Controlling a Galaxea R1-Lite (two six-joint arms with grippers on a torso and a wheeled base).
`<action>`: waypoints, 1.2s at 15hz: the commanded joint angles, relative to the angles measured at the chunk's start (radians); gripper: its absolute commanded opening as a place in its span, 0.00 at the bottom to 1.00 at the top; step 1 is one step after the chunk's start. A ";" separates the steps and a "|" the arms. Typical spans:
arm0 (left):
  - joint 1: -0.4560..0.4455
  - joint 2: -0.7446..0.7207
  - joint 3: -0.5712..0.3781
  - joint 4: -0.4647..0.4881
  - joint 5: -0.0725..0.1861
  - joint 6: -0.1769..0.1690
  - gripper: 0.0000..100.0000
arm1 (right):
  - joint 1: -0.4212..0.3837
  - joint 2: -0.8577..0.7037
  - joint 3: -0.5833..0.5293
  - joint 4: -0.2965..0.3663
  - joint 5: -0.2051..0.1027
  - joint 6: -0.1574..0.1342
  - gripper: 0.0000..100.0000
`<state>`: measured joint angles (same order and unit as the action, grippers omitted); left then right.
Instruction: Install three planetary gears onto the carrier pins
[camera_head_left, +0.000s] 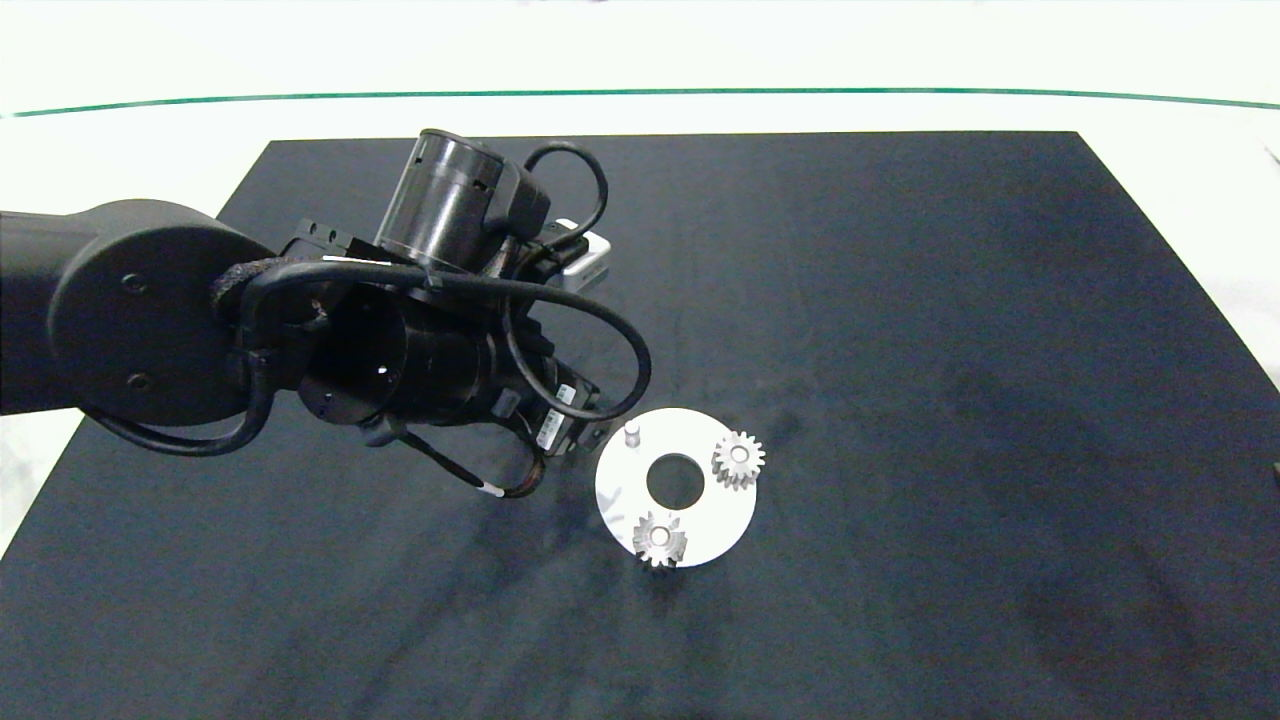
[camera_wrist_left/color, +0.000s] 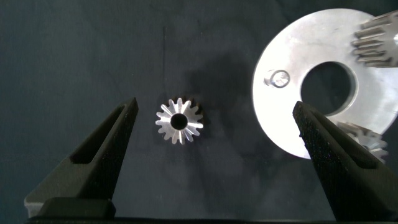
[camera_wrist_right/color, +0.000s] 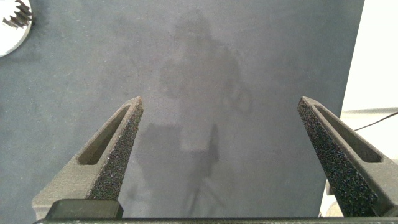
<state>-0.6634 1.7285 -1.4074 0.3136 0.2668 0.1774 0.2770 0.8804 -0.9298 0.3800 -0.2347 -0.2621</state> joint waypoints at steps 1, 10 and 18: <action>0.008 0.022 0.015 -0.001 0.000 -0.001 1.00 | 0.001 0.003 0.000 0.002 -0.002 -0.002 1.00; 0.054 0.063 0.081 -0.116 -0.012 -0.004 1.00 | 0.001 0.005 0.000 0.002 -0.002 -0.002 1.00; 0.087 0.068 0.105 -0.123 -0.015 0.000 1.00 | 0.001 0.008 0.002 0.002 -0.002 -0.002 1.00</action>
<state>-0.5796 1.7938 -1.3040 0.1879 0.2496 0.1779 0.2770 0.8862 -0.9279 0.3800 -0.2351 -0.2621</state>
